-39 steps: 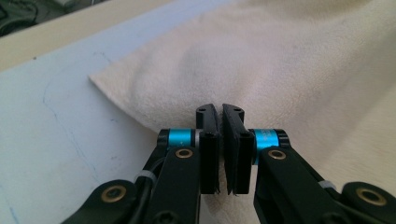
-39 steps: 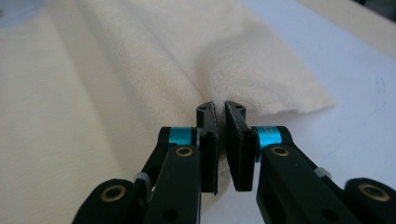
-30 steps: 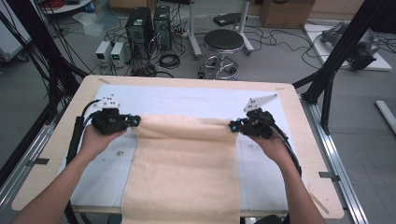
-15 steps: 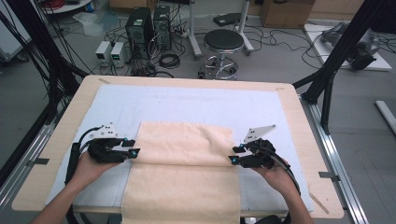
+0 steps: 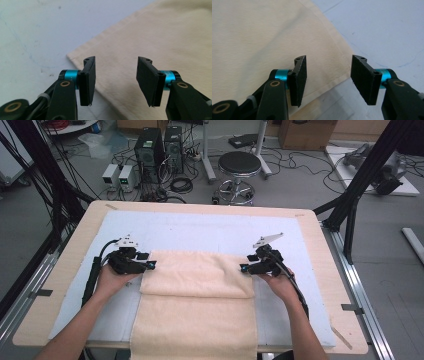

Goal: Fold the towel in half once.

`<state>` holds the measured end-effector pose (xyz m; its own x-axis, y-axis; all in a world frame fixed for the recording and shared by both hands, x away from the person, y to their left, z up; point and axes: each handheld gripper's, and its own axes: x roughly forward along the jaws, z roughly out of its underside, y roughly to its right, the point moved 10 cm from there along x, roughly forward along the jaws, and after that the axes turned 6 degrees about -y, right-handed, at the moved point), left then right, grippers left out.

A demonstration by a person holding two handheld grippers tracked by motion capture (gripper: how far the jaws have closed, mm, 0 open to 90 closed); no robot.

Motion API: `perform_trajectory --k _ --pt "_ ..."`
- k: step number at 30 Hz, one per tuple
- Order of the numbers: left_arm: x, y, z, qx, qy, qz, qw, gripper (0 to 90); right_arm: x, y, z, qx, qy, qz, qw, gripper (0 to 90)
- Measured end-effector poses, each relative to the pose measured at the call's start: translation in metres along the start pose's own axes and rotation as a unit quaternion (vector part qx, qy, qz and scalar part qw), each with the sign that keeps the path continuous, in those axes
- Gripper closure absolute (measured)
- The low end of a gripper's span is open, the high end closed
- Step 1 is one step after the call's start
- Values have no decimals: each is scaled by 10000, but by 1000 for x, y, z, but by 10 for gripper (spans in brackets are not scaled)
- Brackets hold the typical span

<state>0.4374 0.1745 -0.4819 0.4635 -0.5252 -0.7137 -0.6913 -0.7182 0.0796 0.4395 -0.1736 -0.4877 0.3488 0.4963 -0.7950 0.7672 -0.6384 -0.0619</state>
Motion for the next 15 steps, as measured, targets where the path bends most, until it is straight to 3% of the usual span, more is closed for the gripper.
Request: perform_trajectory --k 4,6,9,12,15 --pt "13 -9 3 -144 -155 -64 9998 517 17 11 2 44 -228 198 9995 501" --pt "20 -12 11 -177 -389 -72 9991 521 22 12 1 12 -252 272 9993 519" --pt "21 -13 11 -112 -351 -145 9992 567 21 13 2 -24 -262 315 9992 660" --pt "22 -12 10 -52 -327 -223 9992 652 22 12 3 118 -253 52 9996 746" --pt "23 -7 9 30 -326 -128 9994 819 23 10 3 157 -258 -120 9995 828"
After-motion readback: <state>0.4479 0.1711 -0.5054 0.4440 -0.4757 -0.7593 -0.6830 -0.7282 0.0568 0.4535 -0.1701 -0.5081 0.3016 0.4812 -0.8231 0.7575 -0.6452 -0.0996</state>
